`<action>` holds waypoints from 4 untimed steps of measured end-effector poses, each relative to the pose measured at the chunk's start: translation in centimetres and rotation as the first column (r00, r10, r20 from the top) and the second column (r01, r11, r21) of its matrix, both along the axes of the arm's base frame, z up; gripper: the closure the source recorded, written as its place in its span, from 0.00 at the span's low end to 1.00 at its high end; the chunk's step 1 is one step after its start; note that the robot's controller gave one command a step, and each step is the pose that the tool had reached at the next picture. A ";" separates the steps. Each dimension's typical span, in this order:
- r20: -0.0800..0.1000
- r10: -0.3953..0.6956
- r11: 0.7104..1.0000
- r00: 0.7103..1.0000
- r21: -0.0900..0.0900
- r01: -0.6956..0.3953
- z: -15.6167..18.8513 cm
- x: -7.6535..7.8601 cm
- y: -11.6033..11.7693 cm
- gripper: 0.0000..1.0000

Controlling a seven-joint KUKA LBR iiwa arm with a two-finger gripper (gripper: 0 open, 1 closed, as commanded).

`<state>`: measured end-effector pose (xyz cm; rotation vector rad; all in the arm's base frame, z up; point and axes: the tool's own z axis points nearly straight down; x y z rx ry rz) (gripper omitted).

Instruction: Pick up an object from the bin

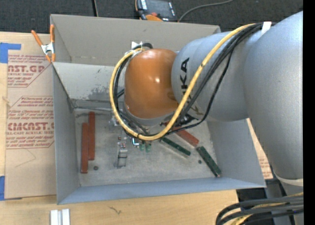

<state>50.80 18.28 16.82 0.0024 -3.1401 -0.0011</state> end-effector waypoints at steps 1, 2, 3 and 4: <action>0.004 0.553 0.833 0.833 0.001 -0.553 -9.9 1.5 2.2 0.00; 0.003 0.752 0.659 0.659 0.002 -0.752 -8.5 -2.5 5.1 0.00; 0.002 0.971 0.240 0.240 -0.002 -0.971 -9.8 4.9 6.0 0.00; 0.010 0.971 0.241 0.241 -0.004 -0.971 -9.6 4.9 6.3 1.00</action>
Offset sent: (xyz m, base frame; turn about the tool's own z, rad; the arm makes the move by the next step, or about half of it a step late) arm 0.0155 0.0210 -0.0982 -0.5855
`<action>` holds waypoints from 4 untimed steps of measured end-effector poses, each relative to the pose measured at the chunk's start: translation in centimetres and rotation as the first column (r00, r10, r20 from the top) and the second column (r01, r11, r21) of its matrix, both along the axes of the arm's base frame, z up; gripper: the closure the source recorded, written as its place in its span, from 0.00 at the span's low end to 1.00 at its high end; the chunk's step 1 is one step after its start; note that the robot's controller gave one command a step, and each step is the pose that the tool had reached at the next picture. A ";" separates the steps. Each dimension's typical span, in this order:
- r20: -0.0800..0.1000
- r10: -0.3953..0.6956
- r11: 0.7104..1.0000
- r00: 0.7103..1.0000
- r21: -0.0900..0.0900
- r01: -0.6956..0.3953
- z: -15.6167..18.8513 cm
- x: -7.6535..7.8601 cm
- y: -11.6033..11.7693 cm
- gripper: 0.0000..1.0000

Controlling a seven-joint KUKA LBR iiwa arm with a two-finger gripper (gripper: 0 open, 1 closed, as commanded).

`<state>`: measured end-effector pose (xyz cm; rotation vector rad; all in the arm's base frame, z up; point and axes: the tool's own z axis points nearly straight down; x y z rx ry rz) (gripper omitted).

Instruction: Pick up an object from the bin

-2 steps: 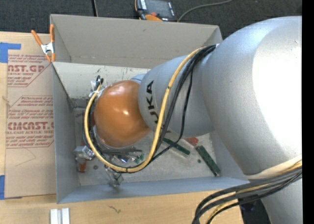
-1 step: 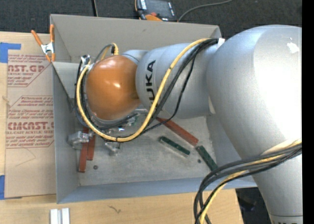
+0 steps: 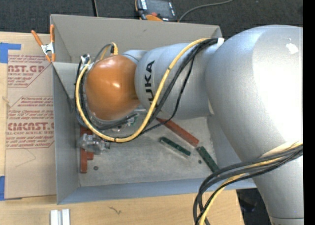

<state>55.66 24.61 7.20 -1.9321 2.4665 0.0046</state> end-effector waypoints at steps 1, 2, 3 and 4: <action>-0.006 0.001 1.000 1.000 -0.009 -0.001 -0.2 -0.1 -0.3 0.00; 0.000 0.000 1.000 1.000 0.000 0.000 0.1 0.0 0.0 1.00; -0.006 -0.038 0.999 0.999 -0.005 0.038 0.5 -4.3 0.1 1.00; -0.002 0.321 0.947 0.947 -0.005 -0.321 5.7 -6.3 -1.7 1.00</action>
Offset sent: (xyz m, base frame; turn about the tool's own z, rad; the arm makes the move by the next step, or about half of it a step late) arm 0.0000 0.0000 0.0000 0.0000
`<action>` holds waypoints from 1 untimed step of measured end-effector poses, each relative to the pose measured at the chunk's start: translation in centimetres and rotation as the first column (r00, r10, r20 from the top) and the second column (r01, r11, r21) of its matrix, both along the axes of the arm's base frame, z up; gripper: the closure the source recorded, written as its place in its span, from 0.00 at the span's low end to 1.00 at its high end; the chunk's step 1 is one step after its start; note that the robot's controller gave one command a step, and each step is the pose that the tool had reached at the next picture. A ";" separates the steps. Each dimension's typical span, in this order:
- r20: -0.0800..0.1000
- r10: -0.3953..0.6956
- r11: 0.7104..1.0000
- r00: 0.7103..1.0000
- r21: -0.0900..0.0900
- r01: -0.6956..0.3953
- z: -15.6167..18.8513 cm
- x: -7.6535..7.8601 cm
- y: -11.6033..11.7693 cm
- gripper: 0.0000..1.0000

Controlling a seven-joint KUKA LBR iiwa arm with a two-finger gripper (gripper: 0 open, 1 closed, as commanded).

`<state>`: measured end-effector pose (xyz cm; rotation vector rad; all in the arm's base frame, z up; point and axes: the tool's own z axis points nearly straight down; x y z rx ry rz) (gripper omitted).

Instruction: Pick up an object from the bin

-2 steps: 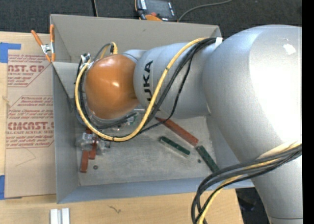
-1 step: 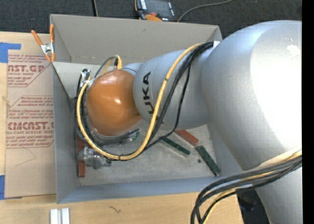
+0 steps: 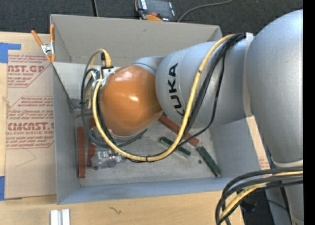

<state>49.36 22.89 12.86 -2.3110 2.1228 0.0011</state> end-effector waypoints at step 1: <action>-0.003 -0.254 0.967 0.967 -0.001 0.254 0.3 -0.4 -1.0 1.00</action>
Offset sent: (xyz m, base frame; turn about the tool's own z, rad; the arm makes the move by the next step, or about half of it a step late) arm -0.0041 -0.0108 0.0037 0.2557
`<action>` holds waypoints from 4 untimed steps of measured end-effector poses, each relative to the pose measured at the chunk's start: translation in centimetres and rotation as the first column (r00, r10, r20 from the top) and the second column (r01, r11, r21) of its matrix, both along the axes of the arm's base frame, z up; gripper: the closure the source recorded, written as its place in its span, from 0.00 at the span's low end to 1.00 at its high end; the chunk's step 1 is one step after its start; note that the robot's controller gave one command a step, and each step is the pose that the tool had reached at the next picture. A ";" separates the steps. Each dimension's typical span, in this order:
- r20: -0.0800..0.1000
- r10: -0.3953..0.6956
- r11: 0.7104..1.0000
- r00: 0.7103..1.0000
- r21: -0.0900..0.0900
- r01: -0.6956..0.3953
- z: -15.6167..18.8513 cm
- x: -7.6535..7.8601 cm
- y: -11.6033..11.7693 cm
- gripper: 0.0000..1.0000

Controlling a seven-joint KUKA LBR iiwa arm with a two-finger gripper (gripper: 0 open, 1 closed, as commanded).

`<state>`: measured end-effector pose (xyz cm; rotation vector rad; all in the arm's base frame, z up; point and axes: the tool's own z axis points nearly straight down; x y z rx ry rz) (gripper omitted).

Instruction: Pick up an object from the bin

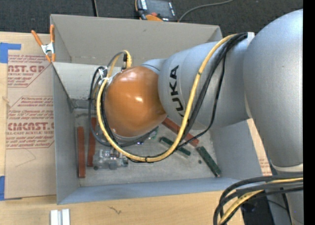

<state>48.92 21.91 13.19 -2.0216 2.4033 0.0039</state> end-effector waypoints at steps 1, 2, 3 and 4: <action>-0.001 -0.389 0.921 0.921 -0.003 0.389 -2.5 1.8 -5.7 1.00; 0.001 -0.524 0.852 0.852 0.004 0.524 1.0 2.6 0.9 1.00; 0.000 -0.525 0.851 0.851 0.001 0.525 0.9 2.6 0.6 0.00; 0.001 -0.242 0.970 0.970 0.000 0.242 -6.3 5.9 -0.4 0.00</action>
Offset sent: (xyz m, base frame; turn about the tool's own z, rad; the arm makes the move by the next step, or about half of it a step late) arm 0.0186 -0.0566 -0.0235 0.3966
